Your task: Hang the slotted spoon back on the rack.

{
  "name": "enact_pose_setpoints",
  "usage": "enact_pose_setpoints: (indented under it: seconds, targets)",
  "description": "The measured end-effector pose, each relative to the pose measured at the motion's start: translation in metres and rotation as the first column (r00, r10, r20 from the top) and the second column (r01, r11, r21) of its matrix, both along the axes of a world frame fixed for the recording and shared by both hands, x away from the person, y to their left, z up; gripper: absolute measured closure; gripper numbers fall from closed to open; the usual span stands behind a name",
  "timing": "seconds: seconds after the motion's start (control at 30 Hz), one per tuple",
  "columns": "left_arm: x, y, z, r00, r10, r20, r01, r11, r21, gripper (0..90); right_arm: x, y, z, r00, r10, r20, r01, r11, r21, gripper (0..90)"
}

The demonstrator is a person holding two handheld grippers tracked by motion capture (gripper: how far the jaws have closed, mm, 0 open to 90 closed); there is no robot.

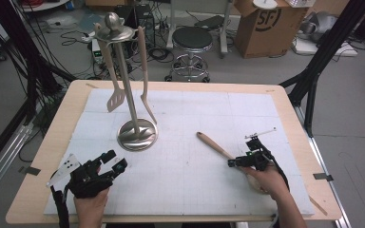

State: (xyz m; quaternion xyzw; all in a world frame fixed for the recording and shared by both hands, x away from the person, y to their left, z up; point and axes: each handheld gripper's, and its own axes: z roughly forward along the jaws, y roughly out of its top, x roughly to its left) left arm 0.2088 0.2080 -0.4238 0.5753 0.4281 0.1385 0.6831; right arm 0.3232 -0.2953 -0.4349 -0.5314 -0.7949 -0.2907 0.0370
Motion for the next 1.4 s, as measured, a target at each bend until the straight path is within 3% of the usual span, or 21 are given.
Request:
enact_pose_setpoints:
  seconds: [0.13,0.4,0.57,0.73,0.93,1.13,1.27,1.4]
  targets:
    - [0.000,-0.001,0.000,1.0000,-0.003,-0.001,0.003,1.0000,0.000,31.1,-0.001,0.002,0.000,0.9997,0.016,0.019,-0.015,0.9996,-0.024,52.6]
    - [0.000,-0.002,0.000,1.0000,-0.004,-0.002,0.004,1.0000,0.003,31.2,-0.004,0.008,0.000,0.9955,0.057,0.076,-0.045,0.9888,-0.142,66.9]
    - [0.000,-0.002,0.000,1.0000,-0.004,-0.002,0.004,1.0000,0.003,31.2,-0.005,0.012,0.000,0.9938,0.074,0.084,-0.058,0.9832,-0.173,68.9]
    - [0.000,-0.003,0.000,1.0000,-0.006,-0.003,0.006,1.0000,0.002,31.2,-0.006,0.018,0.001,0.9889,0.104,0.106,-0.077,0.9695,-0.233,69.4]
    - [0.001,-0.002,0.000,1.0000,-0.004,-0.004,0.004,1.0000,-0.002,31.5,-0.006,0.017,0.001,0.9893,0.092,0.113,-0.063,0.9697,-0.236,76.6]
    - [0.001,0.001,0.000,1.0000,0.006,-0.005,-0.006,0.9999,-0.008,31.8,-0.008,0.016,0.002,0.9880,0.087,0.128,-0.056,0.9715,-0.230,77.1]
    - [0.000,0.003,0.001,0.9999,0.013,-0.003,-0.013,0.9998,-0.014,31.8,-0.009,0.015,0.004,0.9891,0.076,0.126,-0.051,0.9810,-0.187,77.8]
    - [-0.001,0.004,0.001,0.9999,0.011,-0.001,-0.011,0.9999,-0.012,32.0,-0.009,0.017,0.001,0.9890,0.086,0.121,-0.062,0.9807,-0.185,77.7]
